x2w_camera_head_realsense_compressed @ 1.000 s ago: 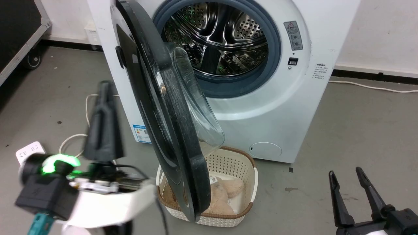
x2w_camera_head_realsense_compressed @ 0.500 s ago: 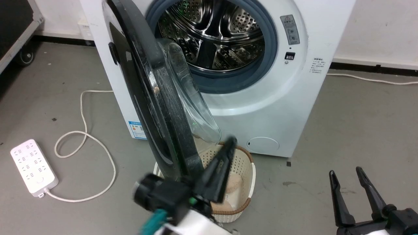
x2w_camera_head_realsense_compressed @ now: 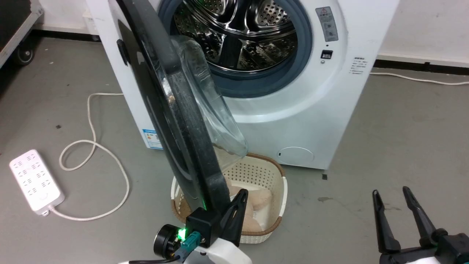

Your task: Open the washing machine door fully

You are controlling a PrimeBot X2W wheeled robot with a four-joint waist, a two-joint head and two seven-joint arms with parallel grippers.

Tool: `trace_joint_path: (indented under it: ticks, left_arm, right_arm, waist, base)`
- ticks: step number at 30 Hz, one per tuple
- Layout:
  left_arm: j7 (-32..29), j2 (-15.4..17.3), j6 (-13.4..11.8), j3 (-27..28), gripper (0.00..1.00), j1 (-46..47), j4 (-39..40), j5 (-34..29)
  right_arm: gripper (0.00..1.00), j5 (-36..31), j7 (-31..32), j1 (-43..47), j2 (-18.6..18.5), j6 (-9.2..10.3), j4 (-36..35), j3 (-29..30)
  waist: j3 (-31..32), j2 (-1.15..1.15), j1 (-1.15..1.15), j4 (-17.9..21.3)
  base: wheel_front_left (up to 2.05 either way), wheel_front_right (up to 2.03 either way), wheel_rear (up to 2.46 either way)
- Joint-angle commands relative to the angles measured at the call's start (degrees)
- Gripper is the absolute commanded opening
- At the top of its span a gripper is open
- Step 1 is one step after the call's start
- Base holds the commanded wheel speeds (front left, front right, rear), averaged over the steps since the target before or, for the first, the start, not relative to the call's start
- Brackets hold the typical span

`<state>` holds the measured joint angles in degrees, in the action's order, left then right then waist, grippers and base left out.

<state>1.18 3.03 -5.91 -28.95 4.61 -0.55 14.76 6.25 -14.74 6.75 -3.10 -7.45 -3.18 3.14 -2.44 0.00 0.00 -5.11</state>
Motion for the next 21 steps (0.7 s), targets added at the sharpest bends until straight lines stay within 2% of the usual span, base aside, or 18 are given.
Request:
trace_joint_path:
  ticks: [1,9,10,11,13,14,15,16,18,21]
  left_arm:
    - [0.5,0.1,-0.2,0.3,0.0,-0.1,-0.4,0.2]
    - [1.3,0.7,-0.6,1.3,0.0,-0.7,-2.8,1.7]
    - [1.4,1.0,-0.8,1.4,0.0,-1.1,-2.6,1.8]
    - [1.4,1.0,-0.8,1.4,0.0,-1.1,-2.6,1.8]
    - [1.3,1.5,-0.9,1.3,0.0,-1.8,-2.1,1.7]
    - [1.3,1.5,-0.9,1.3,0.0,-1.8,-2.1,1.7]
    - [1.2,2.0,-1.0,1.2,0.0,-2.2,-1.9,1.6]
    - [1.2,2.0,-1.0,1.2,0.0,-2.2,-1.9,1.6]
    - [1.2,2.8,-1.4,1.8,0.0,-2.6,-1.4,1.6]
    - [1.4,3.3,-1.9,2.7,0.0,-2.7,-0.9,1.8]
  right_arm:
    - [1.0,0.4,-0.3,-0.9,0.2,-0.03,0.0,0.0]
    - [1.0,0.8,-0.3,-0.4,0.2,-0.03,0.3,-0.3]
    - [1.0,0.9,-0.3,-0.1,0.2,-0.03,0.3,-0.4]
    - [1.0,0.9,-0.3,-0.1,0.2,-0.03,0.3,-0.4]
    - [1.0,1.2,-0.3,0.3,0.2,-0.03,0.3,-0.3]
    - [1.0,1.2,-0.3,0.3,0.2,-0.03,0.3,-0.3]
    - [1.0,1.3,-0.3,0.4,0.2,-0.03,0.5,-0.4]
    - [1.0,1.3,-0.3,0.4,0.2,-0.03,0.5,-0.4]
    - [1.0,1.1,-0.3,0.7,0.2,-0.03,0.9,-1.1]
    - [1.0,1.1,-0.3,0.8,0.2,-0.03,0.9,-1.2]
  waist:
    - [-0.1,0.0,0.0,-0.3]
    - [0.9,0.0,0.0,-4.8]
    - [1.2,0.0,0.0,-6.6]
    - [1.2,0.0,0.0,-6.6]
    - [1.6,0.0,0.0,-10.1]
    - [1.6,0.0,0.0,-10.1]
    - [1.8,0.0,0.0,-12.5]
    - [1.8,0.0,0.0,-12.5]
    - [1.9,0.0,0.0,-15.7]
    - [1.8,0.0,0.0,-17.8]
  base:
    - [0.0,0.0,0.0]
    - [0.0,0.0,0.0]
    - [0.0,0.0,0.0]
    - [0.0,0.0,0.0]
    - [0.0,0.0,0.0]
    - [0.0,0.0,0.0]
    - [0.0,0.0,0.0]
    - [0.0,0.0,0.0]
    - [0.0,0.0,0.0]
    - [0.0,0.0,0.0]
